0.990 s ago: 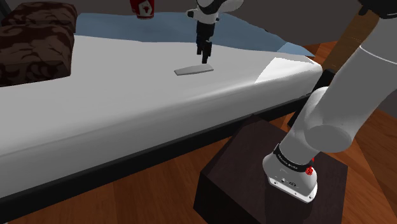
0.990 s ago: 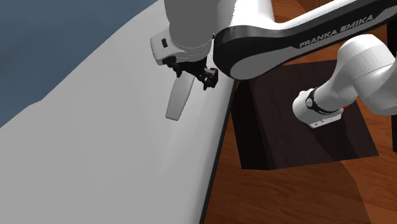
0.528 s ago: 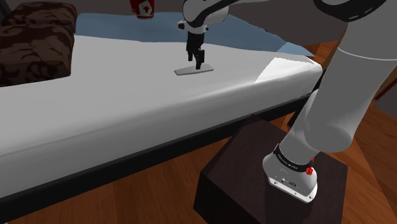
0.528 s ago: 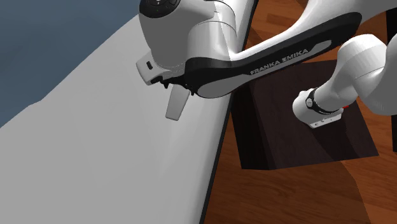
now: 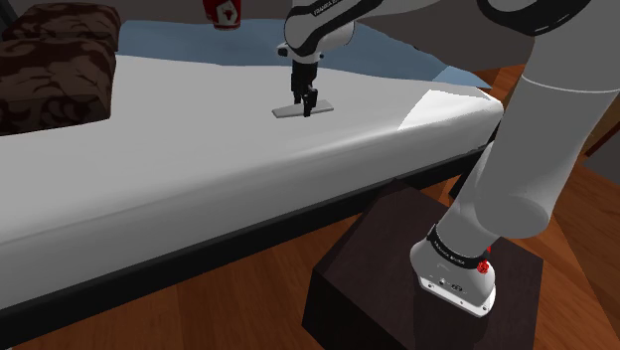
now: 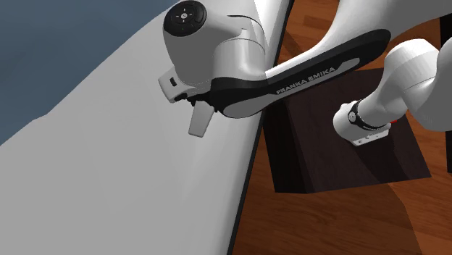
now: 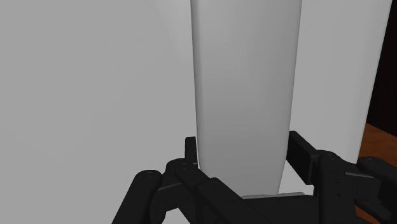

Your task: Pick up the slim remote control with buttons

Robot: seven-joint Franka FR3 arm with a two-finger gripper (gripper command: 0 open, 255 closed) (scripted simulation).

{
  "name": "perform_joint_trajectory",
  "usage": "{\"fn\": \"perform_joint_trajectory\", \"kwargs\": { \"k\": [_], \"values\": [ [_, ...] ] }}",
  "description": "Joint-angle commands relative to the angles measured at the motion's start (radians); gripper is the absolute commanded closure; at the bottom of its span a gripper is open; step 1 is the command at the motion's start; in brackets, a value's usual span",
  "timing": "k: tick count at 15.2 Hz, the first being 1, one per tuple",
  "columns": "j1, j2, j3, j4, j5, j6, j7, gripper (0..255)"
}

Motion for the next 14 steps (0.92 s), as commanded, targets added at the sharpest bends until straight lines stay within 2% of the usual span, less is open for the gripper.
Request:
{"fn": "perform_joint_trajectory", "kwargs": {
  "k": [1,8,14],
  "values": [
    [0.000,0.001,0.000,-0.001,0.000,0.002,0.000,255],
    [-0.001,0.001,0.000,-0.001,0.000,0.002,-0.002,255],
    [0.001,-0.032,-0.002,0.040,-0.011,-0.072,0.005,255]
  ]
}}
